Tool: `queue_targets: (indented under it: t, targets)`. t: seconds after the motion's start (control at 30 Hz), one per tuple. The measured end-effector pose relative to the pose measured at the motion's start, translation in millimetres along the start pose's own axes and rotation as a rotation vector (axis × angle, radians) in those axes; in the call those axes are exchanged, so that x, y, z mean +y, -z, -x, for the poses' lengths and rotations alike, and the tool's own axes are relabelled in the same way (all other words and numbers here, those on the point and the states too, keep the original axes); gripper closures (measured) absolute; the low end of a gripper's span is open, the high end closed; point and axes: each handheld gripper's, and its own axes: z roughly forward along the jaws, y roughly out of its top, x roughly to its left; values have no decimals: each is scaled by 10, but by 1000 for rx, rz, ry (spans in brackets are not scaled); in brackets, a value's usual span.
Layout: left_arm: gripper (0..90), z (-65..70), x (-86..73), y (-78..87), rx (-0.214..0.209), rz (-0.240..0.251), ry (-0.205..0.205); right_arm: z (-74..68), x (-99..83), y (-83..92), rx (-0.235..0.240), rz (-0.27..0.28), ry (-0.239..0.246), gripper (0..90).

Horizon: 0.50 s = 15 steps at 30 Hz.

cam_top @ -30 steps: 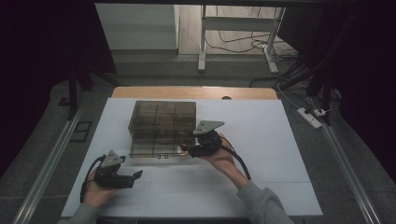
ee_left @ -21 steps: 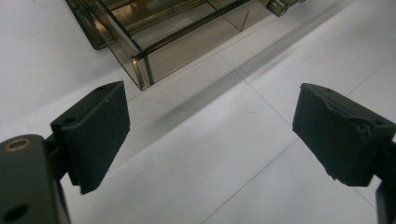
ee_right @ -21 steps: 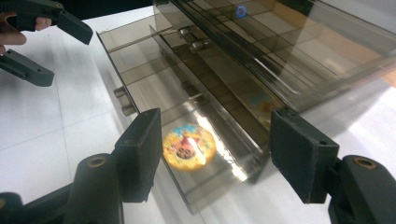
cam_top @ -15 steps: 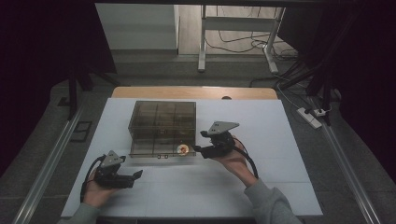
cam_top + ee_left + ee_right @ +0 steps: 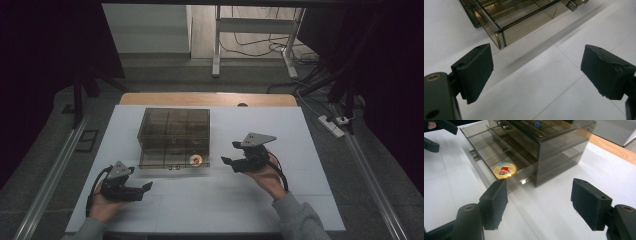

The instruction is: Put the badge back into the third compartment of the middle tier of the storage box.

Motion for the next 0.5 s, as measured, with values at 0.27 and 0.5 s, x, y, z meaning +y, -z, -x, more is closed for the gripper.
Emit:
queue_targets:
  t: [0.27,0.5]
  targets:
    - [107,8,9,10,-16,14,16,75,-163,199,-37,-4,-16,243]
    - [105,9,15,14,-29,23,31,174,-393,433,-89,-7,-35,227]
